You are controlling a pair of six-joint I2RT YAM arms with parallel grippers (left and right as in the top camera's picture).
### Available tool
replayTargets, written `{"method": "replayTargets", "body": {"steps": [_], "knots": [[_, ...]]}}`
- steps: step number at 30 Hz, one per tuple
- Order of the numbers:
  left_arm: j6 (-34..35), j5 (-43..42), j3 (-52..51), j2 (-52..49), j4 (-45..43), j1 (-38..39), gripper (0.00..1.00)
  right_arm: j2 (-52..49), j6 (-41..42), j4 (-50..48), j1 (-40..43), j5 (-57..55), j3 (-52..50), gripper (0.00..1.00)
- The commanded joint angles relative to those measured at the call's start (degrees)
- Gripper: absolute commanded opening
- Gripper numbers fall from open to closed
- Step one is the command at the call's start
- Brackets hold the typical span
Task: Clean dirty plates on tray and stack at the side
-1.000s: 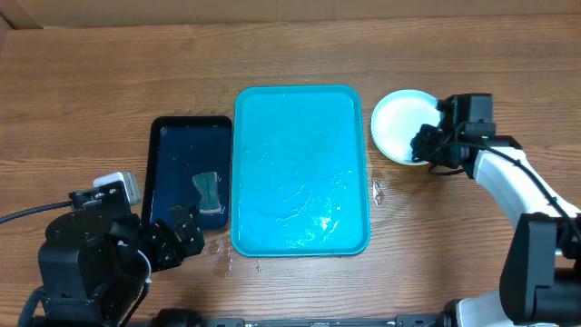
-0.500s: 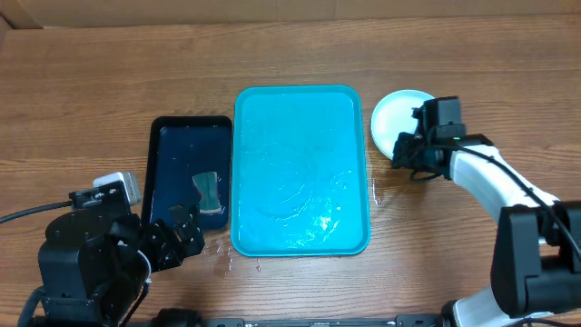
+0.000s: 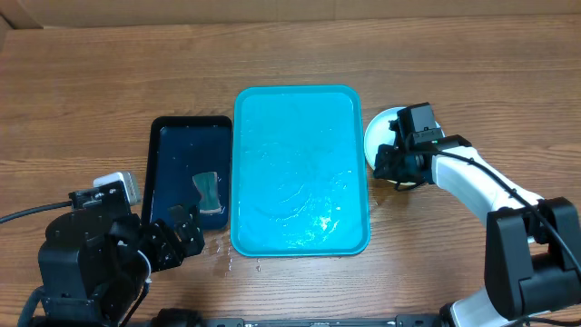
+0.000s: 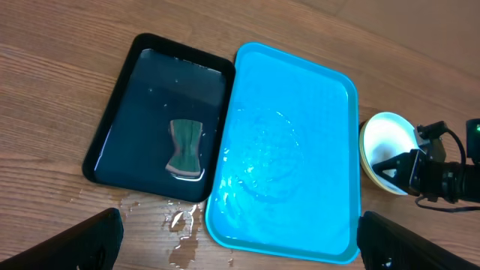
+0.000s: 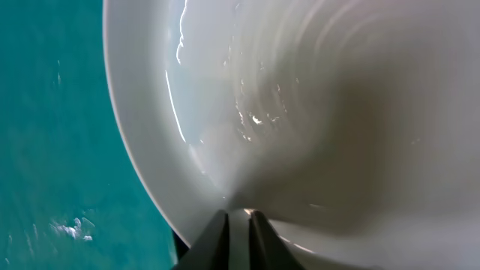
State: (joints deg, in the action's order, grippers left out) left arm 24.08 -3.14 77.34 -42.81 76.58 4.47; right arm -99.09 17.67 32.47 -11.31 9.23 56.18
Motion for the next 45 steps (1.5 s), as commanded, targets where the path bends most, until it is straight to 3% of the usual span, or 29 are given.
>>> {"method": "replayTargets", "body": {"steps": [1, 3, 5, 7, 10, 45], "knots": [[0.8, 0.8, 0.5, 0.1, -0.1, 0.0, 1.0, 0.9, -0.1, 1.7, 2.1, 0.5, 5.0, 0.21], [0.8, 0.8, 0.5, 0.1, -0.1, 0.0, 1.0, 1.7, -1.6, 4.7, 2.4, 1.1, 8.1, 0.25], [0.8, 0.8, 0.5, 0.1, -0.1, 0.0, 1.0, 3.1, -8.5, 10.2, 2.3, 3.2, 13.2, 0.34], [0.8, 0.8, 0.5, 0.1, -0.1, 0.0, 1.0, 3.8, -13.0, 14.2, 2.2, 3.2, 16.6, 0.49], [0.8, 0.8, 0.5, 0.1, -0.1, 0.0, 1.0, 4.0, -16.4, 17.8, 2.2, 2.5, 20.0, 1.0], [0.8, 0.8, 0.5, 0.1, -0.1, 0.0, 1.0, 3.9, -16.4, 17.3, 2.2, 0.2, 20.1, 1.0]]}}
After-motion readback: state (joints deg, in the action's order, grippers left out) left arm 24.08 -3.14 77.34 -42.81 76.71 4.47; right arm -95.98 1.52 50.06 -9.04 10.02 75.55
